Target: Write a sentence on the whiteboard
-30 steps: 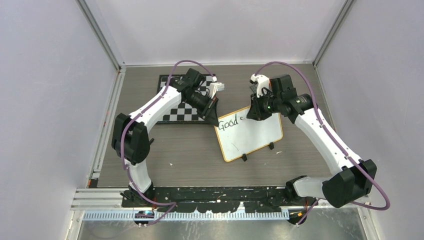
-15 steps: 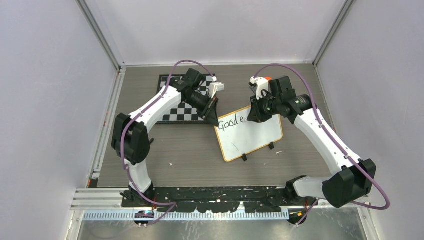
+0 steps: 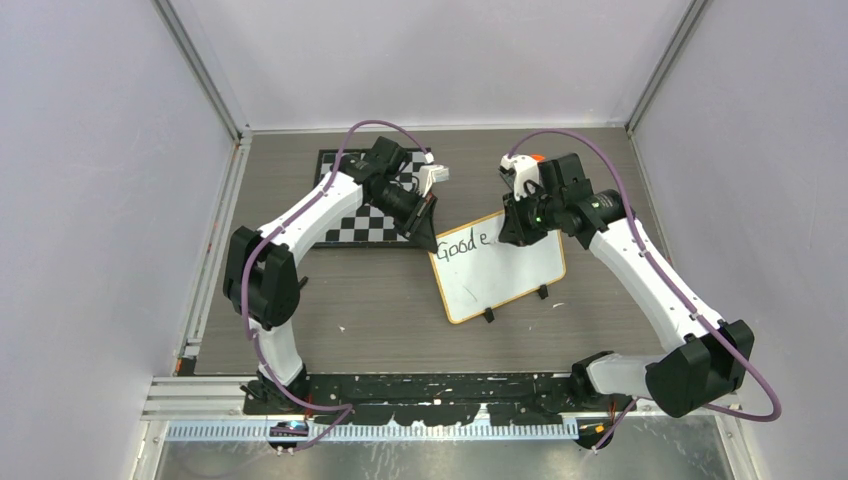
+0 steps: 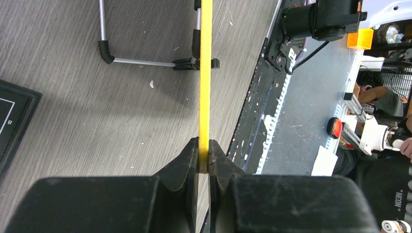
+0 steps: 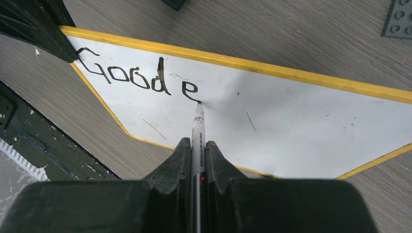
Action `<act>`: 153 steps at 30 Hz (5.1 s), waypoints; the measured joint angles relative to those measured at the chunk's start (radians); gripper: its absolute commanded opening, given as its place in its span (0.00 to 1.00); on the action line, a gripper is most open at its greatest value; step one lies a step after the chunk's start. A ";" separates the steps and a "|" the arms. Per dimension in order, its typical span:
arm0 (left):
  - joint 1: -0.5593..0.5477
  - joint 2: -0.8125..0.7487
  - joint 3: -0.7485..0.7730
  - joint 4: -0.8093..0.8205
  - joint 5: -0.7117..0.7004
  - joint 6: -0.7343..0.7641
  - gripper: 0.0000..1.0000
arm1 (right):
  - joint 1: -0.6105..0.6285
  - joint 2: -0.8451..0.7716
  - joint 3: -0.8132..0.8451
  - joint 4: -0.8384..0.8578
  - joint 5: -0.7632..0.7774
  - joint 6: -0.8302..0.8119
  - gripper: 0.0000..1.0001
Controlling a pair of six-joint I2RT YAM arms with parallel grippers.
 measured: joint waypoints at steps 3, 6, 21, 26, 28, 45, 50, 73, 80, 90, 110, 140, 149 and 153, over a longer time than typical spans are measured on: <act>0.000 0.000 0.000 0.000 0.001 0.000 0.01 | 0.000 0.000 0.002 -0.006 -0.005 -0.003 0.00; -0.001 0.000 0.000 0.000 0.002 0.000 0.01 | -0.005 -0.001 0.014 -0.019 -0.016 -0.004 0.00; -0.001 0.000 0.000 0.000 0.005 0.003 0.01 | -0.022 -0.006 0.035 -0.011 -0.016 0.002 0.00; -0.001 0.000 0.000 0.000 0.005 0.003 0.01 | -0.022 -0.003 0.056 -0.004 -0.019 0.004 0.00; -0.001 0.000 0.000 0.000 0.005 0.003 0.01 | -0.022 -0.001 0.060 0.003 -0.019 0.005 0.00; -0.001 0.000 0.000 0.000 -0.005 0.003 0.01 | -0.022 0.003 0.005 0.013 -0.019 0.004 0.00; -0.001 0.000 0.000 0.000 -0.004 0.003 0.01 | -0.022 0.000 -0.002 0.013 -0.019 0.004 0.00; -0.001 0.000 0.000 0.000 -0.006 0.003 0.01 | -0.026 0.013 0.041 0.014 0.012 0.024 0.00; -0.001 0.000 0.000 0.000 -0.007 0.003 0.01 | -0.031 0.008 0.040 0.012 0.030 0.023 0.00; -0.001 0.000 0.000 0.000 -0.008 0.003 0.01 | -0.037 -0.007 0.009 0.012 0.039 0.017 0.00; -0.001 0.000 0.000 0.000 0.001 0.003 0.01 | -0.037 -0.007 0.044 -0.009 0.038 0.003 0.00; -0.001 0.000 0.000 0.000 0.000 0.003 0.01 | -0.050 0.002 0.048 -0.014 0.084 -0.016 0.00; -0.001 0.000 0.000 0.000 0.000 0.003 0.01 | -0.050 0.010 0.074 -0.010 0.069 -0.014 0.00; -0.001 0.000 0.000 0.000 0.000 0.003 0.01 | -0.047 0.011 0.074 -0.008 0.060 -0.013 0.00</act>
